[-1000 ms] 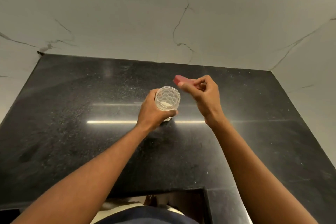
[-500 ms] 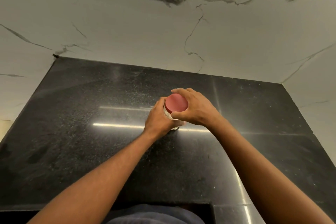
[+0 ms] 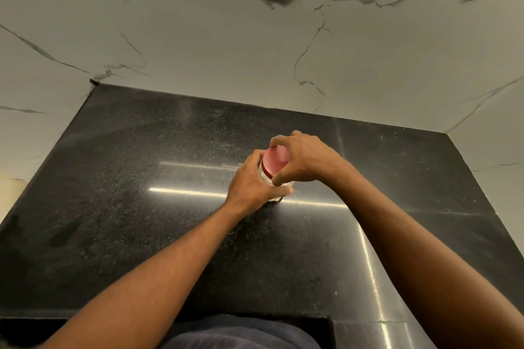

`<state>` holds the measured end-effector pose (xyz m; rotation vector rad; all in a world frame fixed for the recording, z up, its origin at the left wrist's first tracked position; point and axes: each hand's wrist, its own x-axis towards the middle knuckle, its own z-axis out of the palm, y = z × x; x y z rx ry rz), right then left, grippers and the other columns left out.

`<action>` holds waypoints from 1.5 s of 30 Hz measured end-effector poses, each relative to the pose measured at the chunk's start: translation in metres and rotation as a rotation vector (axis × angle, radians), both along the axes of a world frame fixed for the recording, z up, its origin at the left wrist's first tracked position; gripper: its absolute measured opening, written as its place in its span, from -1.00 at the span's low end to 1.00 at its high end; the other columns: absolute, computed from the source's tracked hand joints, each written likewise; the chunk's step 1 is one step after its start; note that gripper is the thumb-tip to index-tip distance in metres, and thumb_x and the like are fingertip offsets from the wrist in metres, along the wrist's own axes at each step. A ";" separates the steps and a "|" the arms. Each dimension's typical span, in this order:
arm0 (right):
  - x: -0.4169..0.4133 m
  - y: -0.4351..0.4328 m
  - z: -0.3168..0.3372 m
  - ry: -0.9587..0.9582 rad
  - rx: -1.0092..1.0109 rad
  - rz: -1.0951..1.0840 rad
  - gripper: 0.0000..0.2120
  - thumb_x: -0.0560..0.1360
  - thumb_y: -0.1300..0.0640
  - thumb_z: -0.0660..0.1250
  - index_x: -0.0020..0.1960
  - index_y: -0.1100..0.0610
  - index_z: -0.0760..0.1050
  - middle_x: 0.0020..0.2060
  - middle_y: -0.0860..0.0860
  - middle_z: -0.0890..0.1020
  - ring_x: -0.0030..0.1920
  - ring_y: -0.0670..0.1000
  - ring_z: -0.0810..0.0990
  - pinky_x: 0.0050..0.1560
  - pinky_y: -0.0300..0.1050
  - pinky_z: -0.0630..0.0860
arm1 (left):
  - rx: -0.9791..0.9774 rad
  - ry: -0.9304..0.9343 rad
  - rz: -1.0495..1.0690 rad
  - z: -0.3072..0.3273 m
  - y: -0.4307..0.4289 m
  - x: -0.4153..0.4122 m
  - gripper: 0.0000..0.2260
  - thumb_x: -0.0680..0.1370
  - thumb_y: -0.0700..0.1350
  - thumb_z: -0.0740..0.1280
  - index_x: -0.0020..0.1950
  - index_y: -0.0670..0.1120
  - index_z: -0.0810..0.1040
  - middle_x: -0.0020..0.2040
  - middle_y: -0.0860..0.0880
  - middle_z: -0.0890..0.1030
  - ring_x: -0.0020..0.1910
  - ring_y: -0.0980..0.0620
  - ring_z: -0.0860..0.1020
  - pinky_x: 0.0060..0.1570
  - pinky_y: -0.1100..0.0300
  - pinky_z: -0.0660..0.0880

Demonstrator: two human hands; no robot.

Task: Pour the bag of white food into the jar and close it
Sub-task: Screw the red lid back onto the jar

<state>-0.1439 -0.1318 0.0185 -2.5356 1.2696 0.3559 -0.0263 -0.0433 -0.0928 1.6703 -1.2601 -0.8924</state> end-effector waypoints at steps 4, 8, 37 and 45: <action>0.000 0.000 -0.005 -0.058 -0.034 -0.116 -0.30 0.33 -0.37 0.51 0.28 0.03 0.48 -0.02 -0.02 0.60 -0.10 0.01 0.57 -0.31 -0.21 0.41 | -0.003 0.019 0.007 0.000 0.001 -0.001 -0.22 0.17 0.28 0.67 0.28 0.28 0.37 0.20 0.18 0.59 0.14 0.11 0.60 0.11 -0.07 0.67; 0.000 0.006 -0.011 0.065 -0.270 -0.264 -0.23 0.45 -0.61 0.10 -0.15 0.12 0.54 -0.34 0.03 0.60 -0.33 0.05 0.61 -0.31 -0.10 0.53 | -0.005 0.042 -0.004 0.001 0.002 0.000 -0.22 0.18 0.24 0.68 0.30 0.29 0.38 0.24 0.18 0.58 0.19 0.09 0.59 0.18 -0.08 0.64; 0.008 0.008 -0.009 0.004 -0.235 -0.064 -0.43 0.40 -0.39 0.40 0.14 0.05 0.61 -0.14 -0.01 0.67 -0.20 0.00 0.59 -0.32 -0.17 0.40 | 0.007 -0.007 -0.018 -0.003 -0.001 0.004 -0.19 0.15 0.31 0.66 0.30 0.25 0.38 0.21 0.19 0.60 0.15 0.12 0.61 0.12 -0.04 0.67; 0.004 0.019 -0.013 0.072 -0.333 -0.083 -0.28 0.53 -0.49 0.06 0.25 0.07 0.58 -0.11 0.07 0.64 -0.17 0.09 0.64 -0.25 -0.10 0.46 | -0.005 -0.018 -0.020 -0.003 -0.002 0.003 -0.23 0.16 0.28 0.67 0.28 0.22 0.41 0.18 0.17 0.61 0.11 0.13 0.62 0.07 -0.05 0.68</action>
